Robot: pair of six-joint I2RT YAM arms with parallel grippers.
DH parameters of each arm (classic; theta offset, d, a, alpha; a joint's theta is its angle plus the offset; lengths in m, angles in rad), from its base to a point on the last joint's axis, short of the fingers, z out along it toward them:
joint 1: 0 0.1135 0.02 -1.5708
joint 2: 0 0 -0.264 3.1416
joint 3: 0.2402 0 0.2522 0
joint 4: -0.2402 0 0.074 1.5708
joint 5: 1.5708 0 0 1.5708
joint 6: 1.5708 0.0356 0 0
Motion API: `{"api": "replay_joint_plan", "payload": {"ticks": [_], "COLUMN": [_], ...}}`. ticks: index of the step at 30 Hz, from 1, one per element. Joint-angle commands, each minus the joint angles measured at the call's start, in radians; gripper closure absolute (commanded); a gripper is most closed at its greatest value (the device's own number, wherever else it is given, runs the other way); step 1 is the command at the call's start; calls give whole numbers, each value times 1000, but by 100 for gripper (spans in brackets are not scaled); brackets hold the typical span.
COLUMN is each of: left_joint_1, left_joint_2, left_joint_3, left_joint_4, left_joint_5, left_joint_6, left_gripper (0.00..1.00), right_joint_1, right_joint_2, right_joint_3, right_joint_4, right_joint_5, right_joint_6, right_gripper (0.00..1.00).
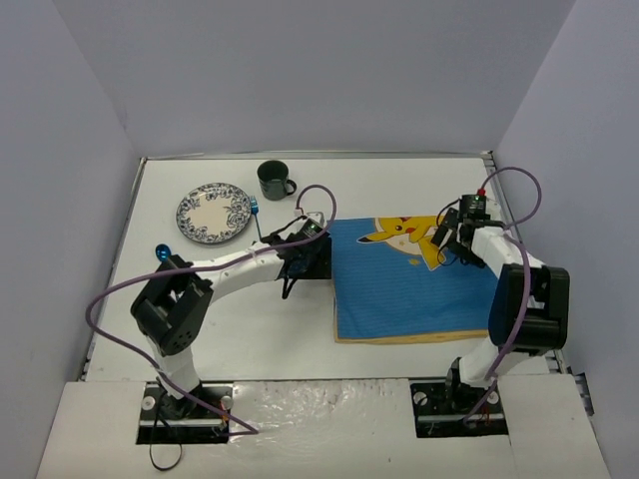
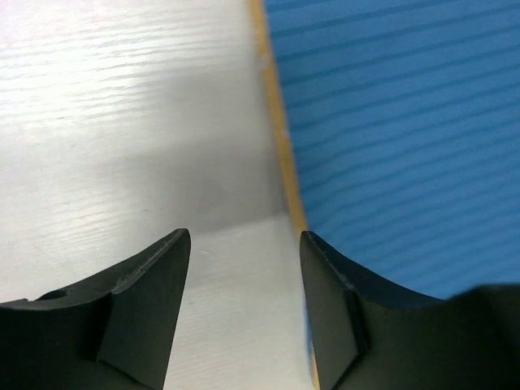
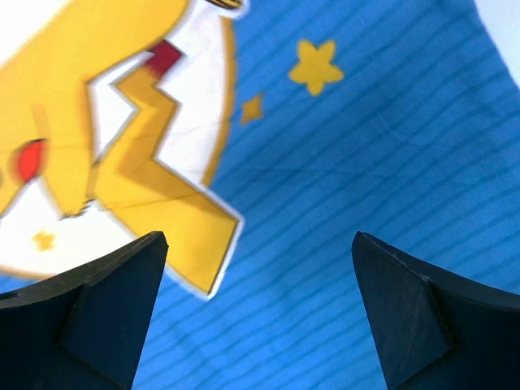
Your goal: Set the dinner table for one person
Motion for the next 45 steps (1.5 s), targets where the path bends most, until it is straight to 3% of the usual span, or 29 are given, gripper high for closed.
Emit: {"api": "replay_joint_plan", "payload": {"ticks": [1,6,14,19,22,35,45], "left_joint_1": [-12,-24,-43,-43,-43,-39,-31], "left_joint_2": [-108,-96,-17,-26,-19,11,-78], "left_joint_3": [-3,-33,-48,-73,-69,-67,-20], "left_joint_4": [153,239,254,229,210,77,-78], "left_joint_5": [119,244,355,341,349,302,139], "left_joint_6": [39,15,-21,-19,-10,46,94], "left_gripper": [51,62,79,82,82,82,83], "right_joint_1": [13,68,223,267,292,295,298], "right_joint_2": [-155,-254,-253,-229,-209,-27,-41], "right_joint_3": [19,-14,-117,-169,-205,-279,-300], "right_joint_4": [-10,-3,79,113,151,186,183], "right_joint_5": [-59,-213,-333,-343,-354,-311,-286], "right_joint_6": [-16,-10,61,84,101,129,134], "right_gripper": [6,17,69,95,100,100,100]}}
